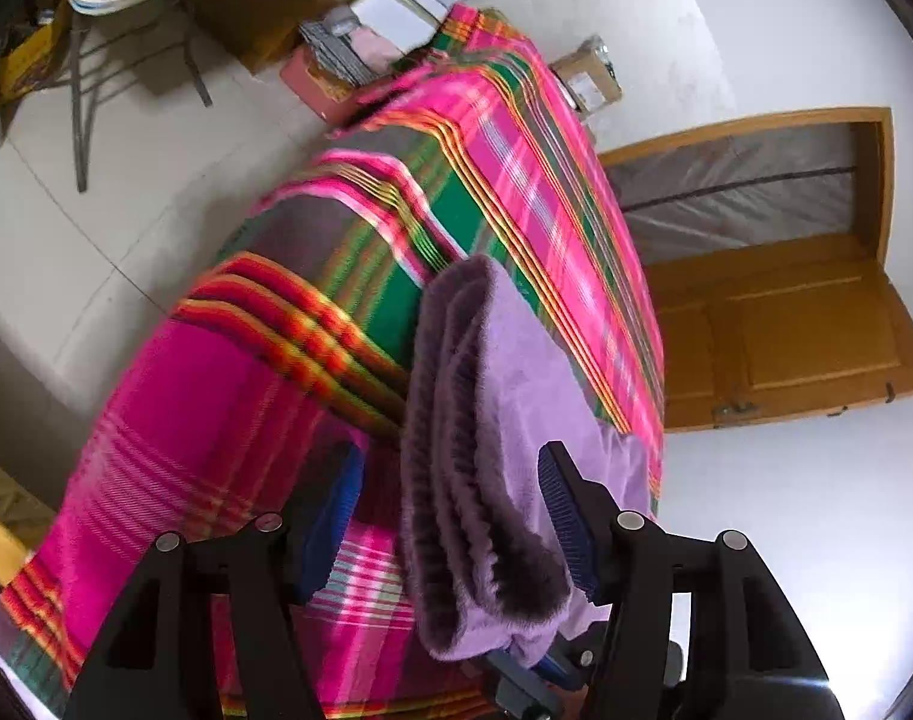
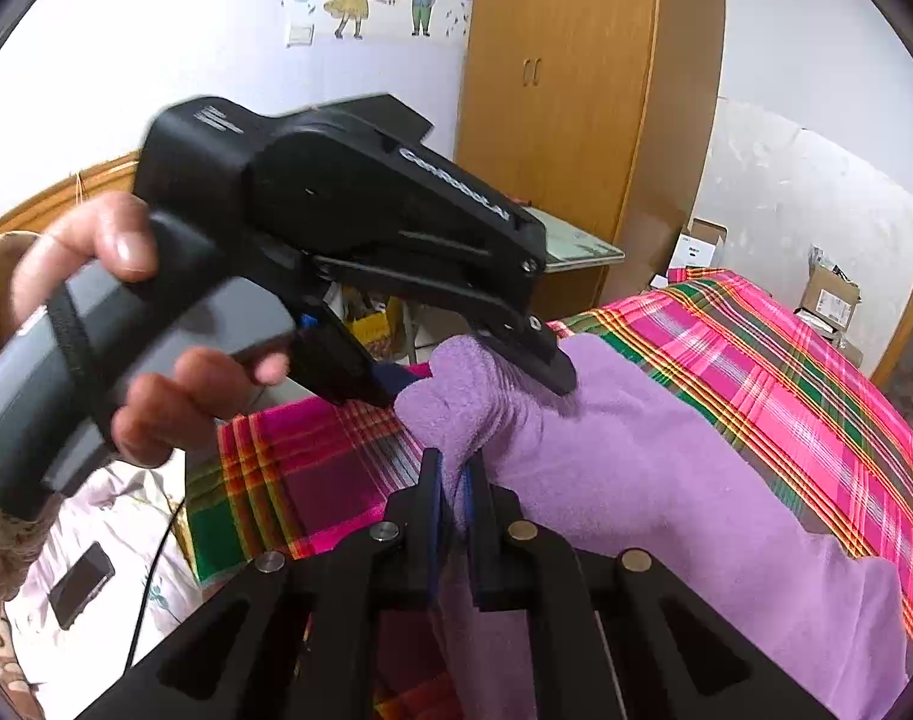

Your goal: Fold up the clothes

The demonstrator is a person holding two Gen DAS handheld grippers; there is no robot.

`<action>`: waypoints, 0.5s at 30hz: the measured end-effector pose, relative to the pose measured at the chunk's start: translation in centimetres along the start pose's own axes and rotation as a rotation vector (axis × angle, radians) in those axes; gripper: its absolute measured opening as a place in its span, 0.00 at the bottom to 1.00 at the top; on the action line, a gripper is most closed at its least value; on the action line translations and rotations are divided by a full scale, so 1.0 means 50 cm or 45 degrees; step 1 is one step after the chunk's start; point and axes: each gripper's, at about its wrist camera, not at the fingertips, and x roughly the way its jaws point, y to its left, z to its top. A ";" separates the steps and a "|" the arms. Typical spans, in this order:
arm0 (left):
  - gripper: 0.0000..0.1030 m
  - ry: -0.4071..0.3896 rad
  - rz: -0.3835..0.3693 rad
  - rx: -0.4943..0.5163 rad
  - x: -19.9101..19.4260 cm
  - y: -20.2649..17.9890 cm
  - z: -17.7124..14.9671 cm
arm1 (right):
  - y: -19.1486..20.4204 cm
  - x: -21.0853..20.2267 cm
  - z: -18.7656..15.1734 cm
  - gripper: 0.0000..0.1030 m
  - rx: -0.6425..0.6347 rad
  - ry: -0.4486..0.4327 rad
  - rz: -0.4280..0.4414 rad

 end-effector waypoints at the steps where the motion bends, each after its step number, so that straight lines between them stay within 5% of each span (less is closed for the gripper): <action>1: 0.61 0.020 -0.020 -0.006 0.008 -0.001 0.002 | -0.001 -0.003 0.000 0.06 0.005 -0.004 0.008; 6: 0.58 0.019 -0.037 -0.019 0.028 -0.010 0.022 | -0.001 -0.011 -0.001 0.06 0.014 -0.012 0.029; 15: 0.21 -0.036 -0.031 0.006 0.031 -0.009 0.044 | 0.002 -0.014 0.000 0.06 0.026 -0.001 0.027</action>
